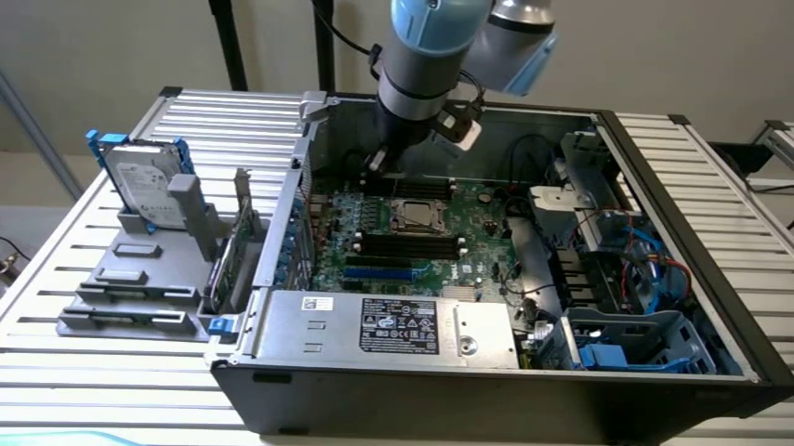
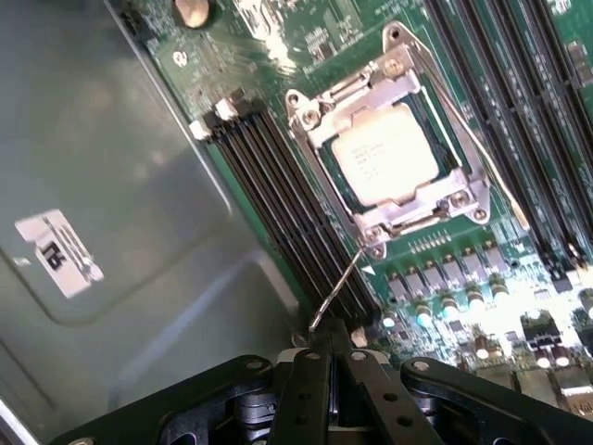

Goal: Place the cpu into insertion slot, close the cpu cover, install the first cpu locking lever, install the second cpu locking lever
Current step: 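Install the first cpu locking lever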

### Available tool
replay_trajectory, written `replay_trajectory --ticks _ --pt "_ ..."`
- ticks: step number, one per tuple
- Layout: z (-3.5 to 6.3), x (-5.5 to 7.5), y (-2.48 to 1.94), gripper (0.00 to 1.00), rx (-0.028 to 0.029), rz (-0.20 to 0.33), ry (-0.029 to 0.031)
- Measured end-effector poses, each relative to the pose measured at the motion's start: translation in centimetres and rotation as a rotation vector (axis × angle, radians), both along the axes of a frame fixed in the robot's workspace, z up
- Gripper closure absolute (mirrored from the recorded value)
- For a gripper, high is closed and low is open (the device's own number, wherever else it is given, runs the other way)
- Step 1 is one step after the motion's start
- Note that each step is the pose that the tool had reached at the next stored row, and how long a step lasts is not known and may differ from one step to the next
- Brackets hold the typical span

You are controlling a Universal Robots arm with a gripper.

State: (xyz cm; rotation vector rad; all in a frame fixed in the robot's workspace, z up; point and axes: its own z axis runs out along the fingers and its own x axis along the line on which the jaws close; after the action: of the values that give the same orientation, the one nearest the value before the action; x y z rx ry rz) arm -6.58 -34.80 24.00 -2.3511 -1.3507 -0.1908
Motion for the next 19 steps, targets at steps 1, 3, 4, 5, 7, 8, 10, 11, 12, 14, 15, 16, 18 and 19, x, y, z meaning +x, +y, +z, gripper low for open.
replay_trajectory --ticks 1,3,4,5,7,8,10,11,12,14,15,16,18,19 --pt "0.00 0.4 0.00 0.89 -0.0001 0.000 0.0000" --pt "-0.01 0.8 -0.02 0.89 0.0000 -0.002 -0.0001" --pt "-0.03 0.9 -0.02 0.89 0.0001 -0.003 0.0000" --pt "-0.07 0.9 -0.02 0.89 0.0002 -0.003 0.0000" --pt "-0.18 0.9 -0.05 0.89 -0.0002 -0.005 0.0001" --pt "-0.28 0.9 -0.09 0.89 -0.0001 -0.005 0.0001" --pt "-0.56 0.9 -0.17 0.89 0.0000 -0.013 0.0000" --pt "-0.70 0.9 -0.20 0.89 0.0000 -0.023 0.0000" --pt "-0.85 0.9 -0.20 0.89 0.0001 -0.037 -0.0003" --pt "-1.16 0.9 -0.21 0.89 0.0000 -0.066 -0.0016" --pt "-1.34 0.9 -0.22 0.89 0.0000 -0.076 -0.0021" --pt "-1.52 0.9 -0.23 0.89 -0.0003 -0.079 -0.0022" --pt "-1.89 0.9 -0.23 0.89 -0.0009 -0.080 -0.0022" --pt "-2.08 0.9 -0.23 0.89 -0.0013 -0.080 -0.0022"
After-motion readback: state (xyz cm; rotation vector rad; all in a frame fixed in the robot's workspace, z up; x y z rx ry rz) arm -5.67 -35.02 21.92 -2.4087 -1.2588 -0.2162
